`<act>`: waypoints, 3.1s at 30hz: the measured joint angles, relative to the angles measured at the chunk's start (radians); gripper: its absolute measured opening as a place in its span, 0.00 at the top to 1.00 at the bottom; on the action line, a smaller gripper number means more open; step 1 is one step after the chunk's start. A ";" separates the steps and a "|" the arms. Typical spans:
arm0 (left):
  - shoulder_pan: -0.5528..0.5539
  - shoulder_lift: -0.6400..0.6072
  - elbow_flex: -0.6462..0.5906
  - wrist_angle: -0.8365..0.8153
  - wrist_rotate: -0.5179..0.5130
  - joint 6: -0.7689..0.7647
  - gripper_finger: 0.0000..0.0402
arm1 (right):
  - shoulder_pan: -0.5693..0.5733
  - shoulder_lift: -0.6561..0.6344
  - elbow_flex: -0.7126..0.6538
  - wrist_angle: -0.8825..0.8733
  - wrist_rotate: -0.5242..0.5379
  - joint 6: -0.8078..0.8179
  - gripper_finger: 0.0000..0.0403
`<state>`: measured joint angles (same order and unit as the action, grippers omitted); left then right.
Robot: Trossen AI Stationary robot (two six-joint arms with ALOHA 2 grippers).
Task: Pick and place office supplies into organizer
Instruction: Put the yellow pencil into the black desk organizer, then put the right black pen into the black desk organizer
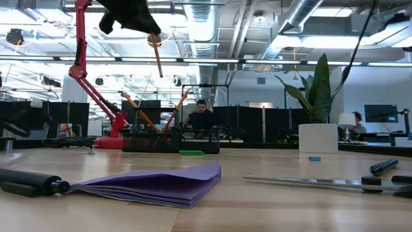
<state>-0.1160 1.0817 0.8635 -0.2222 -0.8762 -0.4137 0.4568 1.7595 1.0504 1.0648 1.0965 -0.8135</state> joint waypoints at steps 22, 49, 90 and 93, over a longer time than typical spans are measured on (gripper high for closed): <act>0.287 0.000 -0.356 0.379 0.272 -0.022 0.98 | 0.005 -0.201 -0.043 -0.697 0.059 0.630 0.81; 0.300 0.000 -0.401 0.362 0.245 -0.018 0.60 | 0.005 -0.200 -0.043 -0.808 -0.178 0.698 0.81; 0.136 0.000 -0.230 0.299 0.396 0.055 0.48 | 0.166 -0.200 -0.057 -1.796 -0.845 1.207 0.72; 0.110 0.000 -0.230 0.299 0.432 0.052 0.48 | 0.157 -0.200 -0.057 -1.857 -0.854 1.206 0.65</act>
<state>-0.0059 1.0813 0.6338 0.0769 -0.4443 -0.3621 0.6140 1.5597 0.9932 -0.7918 0.2429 0.3923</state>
